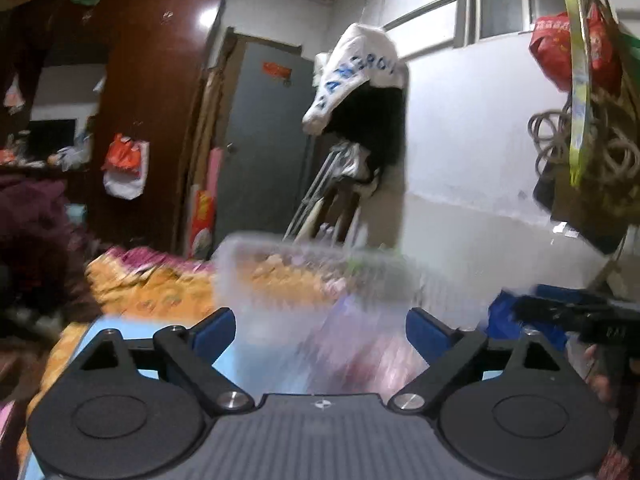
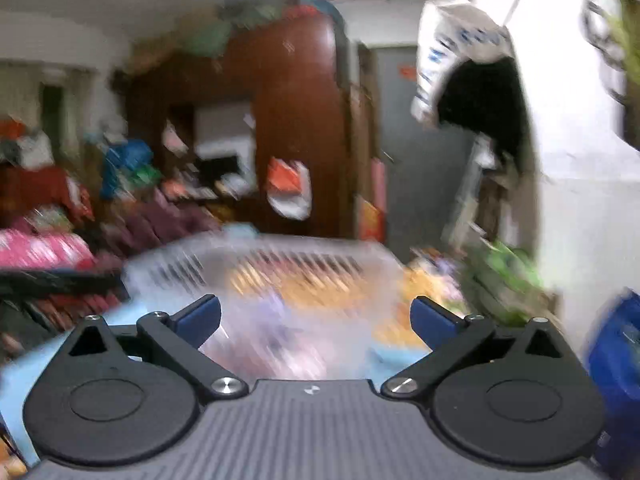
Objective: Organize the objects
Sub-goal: 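Carry both held items over the basket and release them inside, then grasp the red wrapped box with left gripper while right gripper grasps pink tissue pack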
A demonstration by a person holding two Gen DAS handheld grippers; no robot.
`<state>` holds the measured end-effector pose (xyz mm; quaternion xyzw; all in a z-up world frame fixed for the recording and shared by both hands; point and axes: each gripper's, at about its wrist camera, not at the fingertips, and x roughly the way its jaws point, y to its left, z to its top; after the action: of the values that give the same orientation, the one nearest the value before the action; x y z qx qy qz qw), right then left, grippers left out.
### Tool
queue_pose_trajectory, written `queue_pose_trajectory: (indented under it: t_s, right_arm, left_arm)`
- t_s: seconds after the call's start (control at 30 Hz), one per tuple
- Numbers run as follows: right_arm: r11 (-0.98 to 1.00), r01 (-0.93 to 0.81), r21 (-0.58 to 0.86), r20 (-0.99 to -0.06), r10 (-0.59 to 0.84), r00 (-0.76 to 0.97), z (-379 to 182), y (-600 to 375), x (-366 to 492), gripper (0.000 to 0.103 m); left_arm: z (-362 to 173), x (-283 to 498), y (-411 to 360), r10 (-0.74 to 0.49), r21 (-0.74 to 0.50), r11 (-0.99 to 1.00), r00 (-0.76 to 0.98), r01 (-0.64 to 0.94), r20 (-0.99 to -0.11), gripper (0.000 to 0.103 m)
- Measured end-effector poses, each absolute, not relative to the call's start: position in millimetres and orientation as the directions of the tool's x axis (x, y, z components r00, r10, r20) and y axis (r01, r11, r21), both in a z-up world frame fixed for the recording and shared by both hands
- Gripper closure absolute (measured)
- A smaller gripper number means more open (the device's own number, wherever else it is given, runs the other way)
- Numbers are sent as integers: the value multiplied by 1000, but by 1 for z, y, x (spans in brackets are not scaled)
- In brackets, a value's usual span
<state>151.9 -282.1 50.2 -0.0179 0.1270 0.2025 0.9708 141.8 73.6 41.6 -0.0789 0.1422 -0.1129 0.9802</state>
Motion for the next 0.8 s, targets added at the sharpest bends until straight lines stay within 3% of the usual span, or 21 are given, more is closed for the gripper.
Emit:
queue_pose_trajectory:
  t_s: [0.27,0.63,0.73,0.8]
  right_arm:
    - [954,-298,6,-500,261,825,-23,-312,161,0]
    - [948,-315,-46,-577,232,783,-30,-301,168,0]
    - [946,-314,-74,-579,216,786,-32,-297,166,8]
    - [948,-305,-87,-572,203,795,-32,-297,165,12]
  left_arm:
    - [-17,117,90,-225,-198,968,885,155,-406,9]
    - [-33,133,63,-166,-107,986,843,129,-511,9]
    - [-33,133,62,-162,-103,987,842,127,-514,12]
    - [-33,132,61,-170,-99,985,841,139,-514,29]
